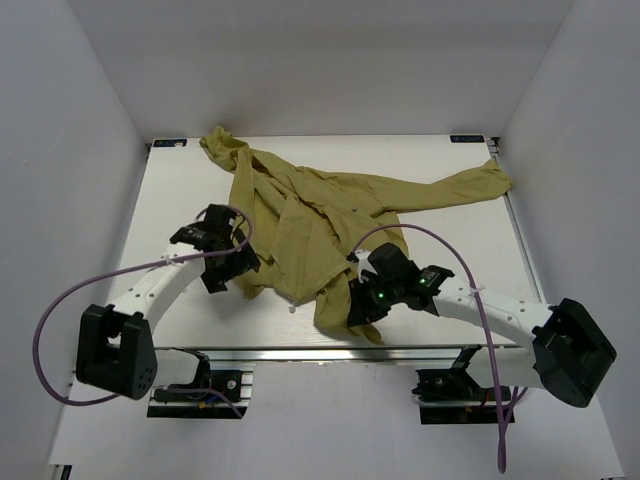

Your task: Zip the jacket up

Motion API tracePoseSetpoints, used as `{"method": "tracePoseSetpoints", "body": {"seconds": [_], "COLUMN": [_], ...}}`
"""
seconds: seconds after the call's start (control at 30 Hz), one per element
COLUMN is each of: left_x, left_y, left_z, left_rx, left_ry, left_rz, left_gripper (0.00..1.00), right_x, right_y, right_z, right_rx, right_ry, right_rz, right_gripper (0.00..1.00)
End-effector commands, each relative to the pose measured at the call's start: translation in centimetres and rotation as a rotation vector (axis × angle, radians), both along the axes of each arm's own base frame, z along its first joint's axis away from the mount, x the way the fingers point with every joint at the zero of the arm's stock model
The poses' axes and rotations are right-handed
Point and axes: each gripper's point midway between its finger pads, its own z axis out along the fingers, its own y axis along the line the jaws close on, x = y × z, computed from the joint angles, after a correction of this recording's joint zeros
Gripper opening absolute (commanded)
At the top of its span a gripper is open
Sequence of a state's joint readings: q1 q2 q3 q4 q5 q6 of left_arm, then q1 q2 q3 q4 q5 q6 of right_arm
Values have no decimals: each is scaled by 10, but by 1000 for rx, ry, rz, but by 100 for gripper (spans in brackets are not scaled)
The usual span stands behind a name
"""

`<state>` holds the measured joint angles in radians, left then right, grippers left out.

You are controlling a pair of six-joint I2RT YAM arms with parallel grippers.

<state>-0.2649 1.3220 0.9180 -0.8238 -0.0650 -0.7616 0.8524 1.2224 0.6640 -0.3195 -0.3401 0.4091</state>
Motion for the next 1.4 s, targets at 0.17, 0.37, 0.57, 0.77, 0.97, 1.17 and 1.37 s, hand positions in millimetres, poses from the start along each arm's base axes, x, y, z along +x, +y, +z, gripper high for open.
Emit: {"method": "tracePoseSetpoints", "body": {"seconds": [0.17,0.37,0.57,0.77,0.97,1.17,1.37], "left_x": [-28,-7,8,17,32,59,70], "left_y": [-17,-2,-5,2,-16,-45,-45], "left_z": [-27,-32,-23,46,155,243,313], "left_rx": [18,127,130,108,-19,-141,-131], "left_ry": [42,17,-30,-216,-489,-679,-846], "left_rz": [-29,28,6,33,-50,-136,-165], "left_gripper": [83,46,0,0,0,0,0], "right_x": [12,12,13,9,-7,-50,-56], "right_y": [24,22,22,31,106,266,250], "right_z": [16,19,24,21,41,124,170], "right_rx": [91,93,102,126,264,565,836], "right_ry": [-23,-35,-57,-36,-172,-465,-487], "right_rz": [0,1,7,71,396,632,558], "right_gripper": [26,27,28,27,14,10,61]}}
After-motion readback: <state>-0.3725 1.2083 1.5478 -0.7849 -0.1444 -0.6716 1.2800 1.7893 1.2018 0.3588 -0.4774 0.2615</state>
